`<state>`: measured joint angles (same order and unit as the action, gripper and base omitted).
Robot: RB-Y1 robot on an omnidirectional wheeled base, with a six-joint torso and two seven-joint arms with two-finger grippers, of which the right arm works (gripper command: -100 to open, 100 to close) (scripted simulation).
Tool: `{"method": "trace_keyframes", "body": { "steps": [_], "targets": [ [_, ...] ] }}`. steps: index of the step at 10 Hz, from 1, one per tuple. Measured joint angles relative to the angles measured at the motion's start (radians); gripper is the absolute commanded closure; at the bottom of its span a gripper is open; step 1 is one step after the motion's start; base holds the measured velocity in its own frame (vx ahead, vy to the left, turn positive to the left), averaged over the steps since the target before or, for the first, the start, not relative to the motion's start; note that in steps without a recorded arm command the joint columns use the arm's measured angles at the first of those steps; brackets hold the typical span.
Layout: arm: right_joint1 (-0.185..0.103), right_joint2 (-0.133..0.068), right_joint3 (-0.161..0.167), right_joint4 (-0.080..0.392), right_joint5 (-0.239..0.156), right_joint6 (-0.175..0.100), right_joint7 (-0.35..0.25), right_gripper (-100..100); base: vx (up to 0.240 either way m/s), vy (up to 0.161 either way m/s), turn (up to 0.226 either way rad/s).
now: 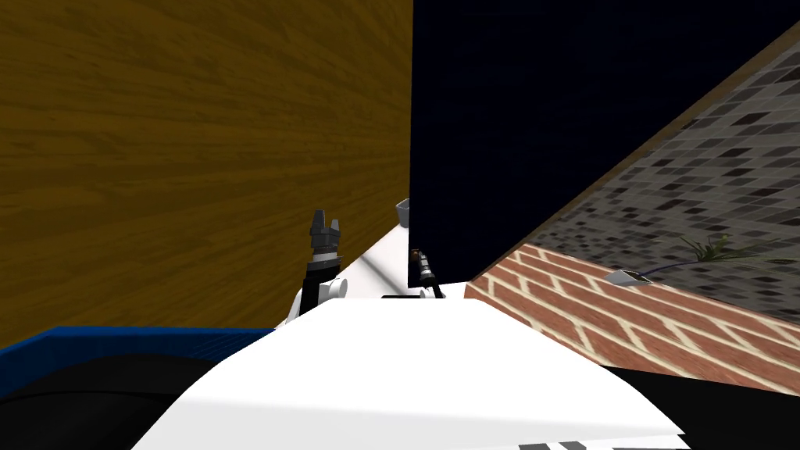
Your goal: Push the door open
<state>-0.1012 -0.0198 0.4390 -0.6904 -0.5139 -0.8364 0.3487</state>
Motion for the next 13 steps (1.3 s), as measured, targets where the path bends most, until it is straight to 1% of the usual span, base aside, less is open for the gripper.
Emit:
{"method": "trace_keyframes", "body": {
  "steps": [1,2,3,4,6,7,8,9,10,11,12,13],
  "targets": [
    [0.008,-0.007,-0.009,-0.016,-0.004,0.004,0.007,-100,0.042,0.023,-0.135],
    [0.040,-0.021,0.011,-0.067,-0.015,0.016,0.027,-100,-0.075,-0.100,-0.103],
    [0.059,-0.030,0.038,-0.077,-0.024,0.008,0.038,-100,-0.107,-0.091,-0.049],
    [0.069,-0.028,0.058,-0.082,-0.033,-0.002,0.051,-100,-0.100,-0.061,-0.068],
    [0.105,-0.029,0.100,-0.120,-0.052,-0.008,0.082,-100,-0.088,-0.047,-0.089],
    [0.115,-0.019,0.124,-0.115,-0.060,-0.022,0.093,-100,-0.085,-0.038,-0.076],
    [0.128,-0.008,0.146,-0.123,-0.069,-0.033,0.106,-100,-0.078,-0.039,-0.069],
    [0.157,-0.005,0.167,-0.161,-0.078,-0.030,0.125,-100,-0.071,-0.036,-0.073],
    [0.169,0.004,0.187,-0.170,-0.087,-0.034,0.137,-100,-0.087,-0.023,-0.089],
    [0.164,0.029,0.210,-0.140,-0.096,-0.057,0.138,-100,-0.070,0.001,-0.029],
    [0.178,0.034,0.222,-0.157,-0.102,-0.060,0.146,-100,-0.027,0.010,0.007],
    [0.190,0.031,0.226,-0.178,-0.104,-0.054,0.153,-100,-0.008,0.004,0.001]
  ]
}}
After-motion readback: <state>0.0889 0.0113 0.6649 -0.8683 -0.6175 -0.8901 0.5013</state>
